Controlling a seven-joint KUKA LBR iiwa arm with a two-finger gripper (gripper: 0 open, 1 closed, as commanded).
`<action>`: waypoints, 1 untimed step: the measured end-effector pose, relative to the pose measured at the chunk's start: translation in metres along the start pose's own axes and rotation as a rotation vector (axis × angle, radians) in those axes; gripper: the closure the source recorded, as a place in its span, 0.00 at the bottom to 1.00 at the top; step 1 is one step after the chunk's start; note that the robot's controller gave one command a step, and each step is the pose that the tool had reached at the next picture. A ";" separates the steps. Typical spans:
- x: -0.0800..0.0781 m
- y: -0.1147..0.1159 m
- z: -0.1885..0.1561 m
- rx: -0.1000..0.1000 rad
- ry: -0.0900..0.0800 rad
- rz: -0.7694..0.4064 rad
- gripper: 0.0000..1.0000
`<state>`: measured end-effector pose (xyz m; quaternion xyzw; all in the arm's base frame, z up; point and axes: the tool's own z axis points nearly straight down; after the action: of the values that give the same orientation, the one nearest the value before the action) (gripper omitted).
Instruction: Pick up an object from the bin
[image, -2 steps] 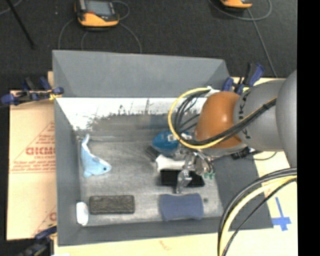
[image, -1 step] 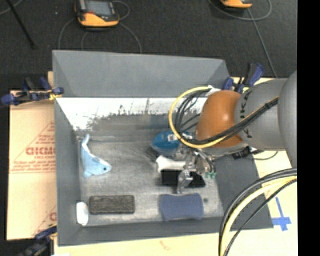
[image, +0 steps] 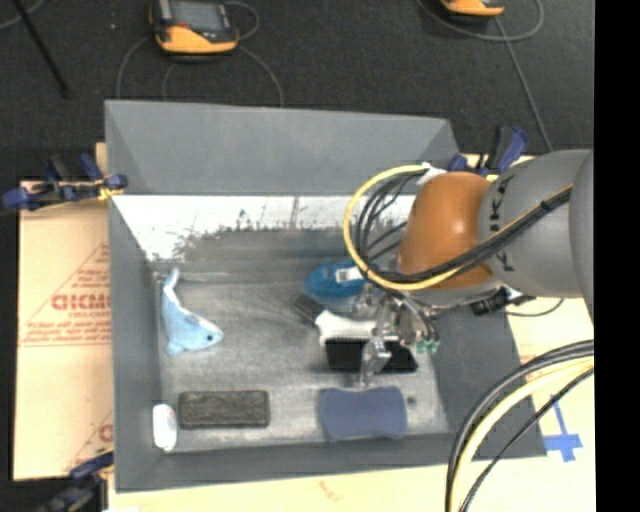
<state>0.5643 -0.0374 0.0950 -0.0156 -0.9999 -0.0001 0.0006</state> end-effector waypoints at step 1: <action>-0.002 0.000 -0.019 0.000 -0.004 -0.001 1.00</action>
Offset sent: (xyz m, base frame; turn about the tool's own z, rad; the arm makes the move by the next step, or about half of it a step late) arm -0.0001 -0.0001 0.0132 0.0000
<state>0.5659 -0.0376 0.1139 -0.0152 -0.9999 0.0001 -0.0012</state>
